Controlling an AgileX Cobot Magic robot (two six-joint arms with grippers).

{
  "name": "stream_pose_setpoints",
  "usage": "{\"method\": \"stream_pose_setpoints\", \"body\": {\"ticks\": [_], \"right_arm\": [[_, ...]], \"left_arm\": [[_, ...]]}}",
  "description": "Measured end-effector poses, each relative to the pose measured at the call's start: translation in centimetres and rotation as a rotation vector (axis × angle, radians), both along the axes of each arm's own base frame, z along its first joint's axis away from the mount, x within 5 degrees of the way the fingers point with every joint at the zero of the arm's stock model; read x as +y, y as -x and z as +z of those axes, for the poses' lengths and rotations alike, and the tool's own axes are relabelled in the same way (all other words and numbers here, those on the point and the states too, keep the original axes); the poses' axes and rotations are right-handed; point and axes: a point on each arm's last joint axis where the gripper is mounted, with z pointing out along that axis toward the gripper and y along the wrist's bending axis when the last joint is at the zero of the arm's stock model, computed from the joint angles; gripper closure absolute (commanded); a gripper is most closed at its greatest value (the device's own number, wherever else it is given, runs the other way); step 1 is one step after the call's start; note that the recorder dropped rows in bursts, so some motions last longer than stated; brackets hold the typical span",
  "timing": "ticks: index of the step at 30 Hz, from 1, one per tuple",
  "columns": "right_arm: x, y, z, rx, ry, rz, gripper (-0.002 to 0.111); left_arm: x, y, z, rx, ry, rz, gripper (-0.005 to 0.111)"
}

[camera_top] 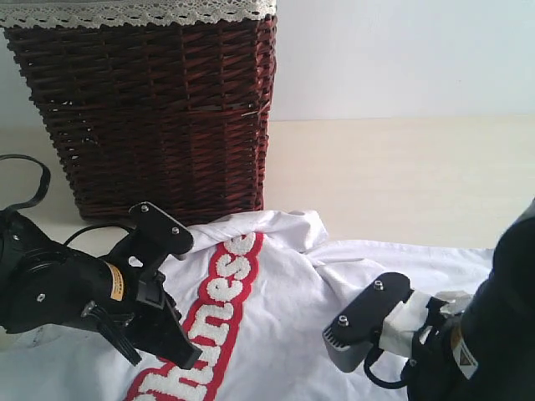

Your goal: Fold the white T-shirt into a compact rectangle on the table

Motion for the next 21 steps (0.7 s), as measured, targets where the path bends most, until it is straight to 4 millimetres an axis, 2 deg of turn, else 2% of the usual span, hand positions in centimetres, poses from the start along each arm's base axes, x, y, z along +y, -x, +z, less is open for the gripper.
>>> {"method": "stream_pose_setpoints", "body": {"ticks": [11, 15, 21], "right_arm": [[-1.4, -0.1, -1.8, -0.024, 0.149, -0.056, 0.108], [-1.9, -0.8, -2.8, -0.068, 0.250, -0.129, 0.108], [-1.3, -1.6, -3.9, -0.108, 0.226, -0.160, 0.108]], "left_arm": [[0.0, 0.0, 0.0, -0.002, 0.001, 0.000, 0.107], [0.0, 0.0, 0.0, 0.000, 0.000, 0.000, 0.107], [0.0, 0.0, 0.2, 0.003, -0.003, 0.000, 0.107]]}}
